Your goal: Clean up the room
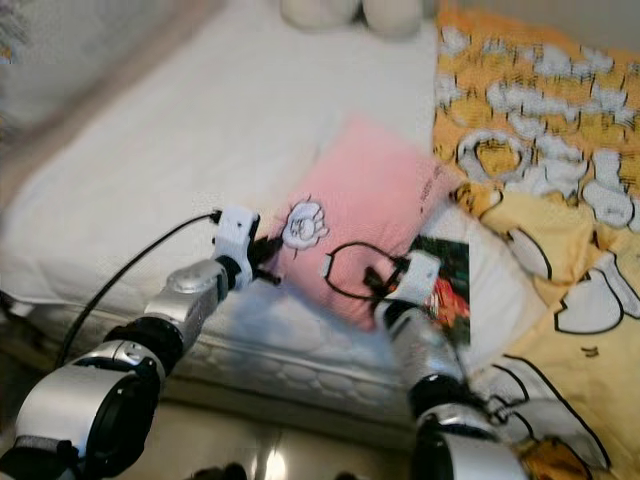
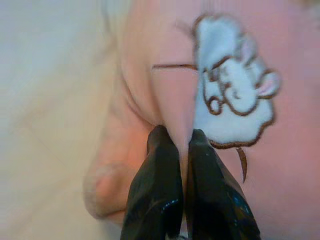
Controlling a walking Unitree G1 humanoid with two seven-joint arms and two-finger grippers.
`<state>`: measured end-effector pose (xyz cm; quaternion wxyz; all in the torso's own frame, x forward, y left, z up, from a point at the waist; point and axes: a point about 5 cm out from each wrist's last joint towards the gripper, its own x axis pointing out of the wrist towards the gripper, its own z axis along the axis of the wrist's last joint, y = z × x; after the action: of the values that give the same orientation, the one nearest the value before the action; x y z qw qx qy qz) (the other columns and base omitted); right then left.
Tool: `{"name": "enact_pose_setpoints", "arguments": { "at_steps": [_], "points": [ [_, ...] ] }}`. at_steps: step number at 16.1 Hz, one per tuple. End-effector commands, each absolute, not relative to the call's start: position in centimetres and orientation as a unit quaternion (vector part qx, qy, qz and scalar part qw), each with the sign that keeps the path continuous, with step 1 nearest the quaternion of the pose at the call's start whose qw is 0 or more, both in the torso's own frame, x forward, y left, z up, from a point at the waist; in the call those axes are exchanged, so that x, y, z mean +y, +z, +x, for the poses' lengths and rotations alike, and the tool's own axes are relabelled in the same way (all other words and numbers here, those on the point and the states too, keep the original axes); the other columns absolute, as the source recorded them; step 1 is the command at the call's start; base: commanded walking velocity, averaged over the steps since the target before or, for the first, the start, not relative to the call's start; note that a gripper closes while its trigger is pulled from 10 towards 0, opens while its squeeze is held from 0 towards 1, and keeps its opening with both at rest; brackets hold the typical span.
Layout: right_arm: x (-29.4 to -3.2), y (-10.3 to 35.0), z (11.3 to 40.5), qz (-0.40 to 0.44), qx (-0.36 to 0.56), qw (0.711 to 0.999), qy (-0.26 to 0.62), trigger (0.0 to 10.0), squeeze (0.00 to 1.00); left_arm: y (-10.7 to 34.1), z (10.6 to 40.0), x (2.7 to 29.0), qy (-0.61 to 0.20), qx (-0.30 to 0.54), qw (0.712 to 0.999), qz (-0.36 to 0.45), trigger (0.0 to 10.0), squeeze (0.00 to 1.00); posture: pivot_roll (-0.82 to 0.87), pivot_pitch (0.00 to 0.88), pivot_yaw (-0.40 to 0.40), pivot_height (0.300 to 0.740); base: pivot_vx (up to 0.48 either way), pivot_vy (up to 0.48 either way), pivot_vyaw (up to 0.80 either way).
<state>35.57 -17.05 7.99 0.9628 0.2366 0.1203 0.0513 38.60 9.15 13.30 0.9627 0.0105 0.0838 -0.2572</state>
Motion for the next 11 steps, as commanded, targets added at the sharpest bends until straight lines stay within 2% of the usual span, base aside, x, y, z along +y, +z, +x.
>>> {"name": "enact_pose_setpoints", "arguments": {
  "at_steps": [1, 5, 6, 7, 8, 11],
  "points": [
    [-18.0, 9.8, 36.3, 0.206, 0.083, 0.974, 0.052, 0.0, 0.00, 15.2, 39.3, 9.7, -0.252, 0.039, 0.967, 0.012, 0.0, 0.00, 0.07, 0.000, -0.004, 0.740, 0.000, 0.000, 0.00],
    [-20.5, 15.8, 37.8, 0.133, -0.028, 0.989, 0.054, 0.0, 0.00, 19.0, 39.9, 9.1, -0.286, -0.042, 0.956, 0.051, 0.0, 0.00, 0.06, 0.000, 0.032, 0.740, 0.000, 0.000, 0.00],
    [-20.9, 16.1, 37.9, 0.101, -0.027, 0.994, 0.038, 0.0, 0.00, 18.8, 39.9, 9.0, -0.279, -0.043, 0.956, 0.076, 10.0, 0.00, 0.05, 0.000, 0.037, 0.740, 0.000, 0.000, 0.00],
    [-21.2, 16.1, 37.8, 0.085, -0.025, 0.996, 0.028, 9.4, 0.00, 18.8, 39.9, 9.0, -0.273, -0.042, 0.959, 0.069, 10.0, 0.00, 0.05, 0.000, 0.037, 0.740, 0.000, 0.000, 0.00],
    [-21.3, 15.9, 37.7, 0.084, -0.024, 0.996, 0.018, 10.0, 0.00, 18.8, 40.0, 9.0, -0.269, -0.038, 0.961, 0.049, 10.0, 0.00, 0.04, 0.000, 0.039, 0.740, 0.000, 0.000, 0.00],
    [-21.2, 16.3, 37.4, 0.073, -0.048, 0.996, 0.003, 10.0, 0.00, 19.0, 40.1, 9.4, -0.248, -0.042, 0.967, 0.042, 10.0, 0.00, 0.02, 0.000, 0.043, 0.740, 0.000, 0.427, 0.00]
  ]
}}
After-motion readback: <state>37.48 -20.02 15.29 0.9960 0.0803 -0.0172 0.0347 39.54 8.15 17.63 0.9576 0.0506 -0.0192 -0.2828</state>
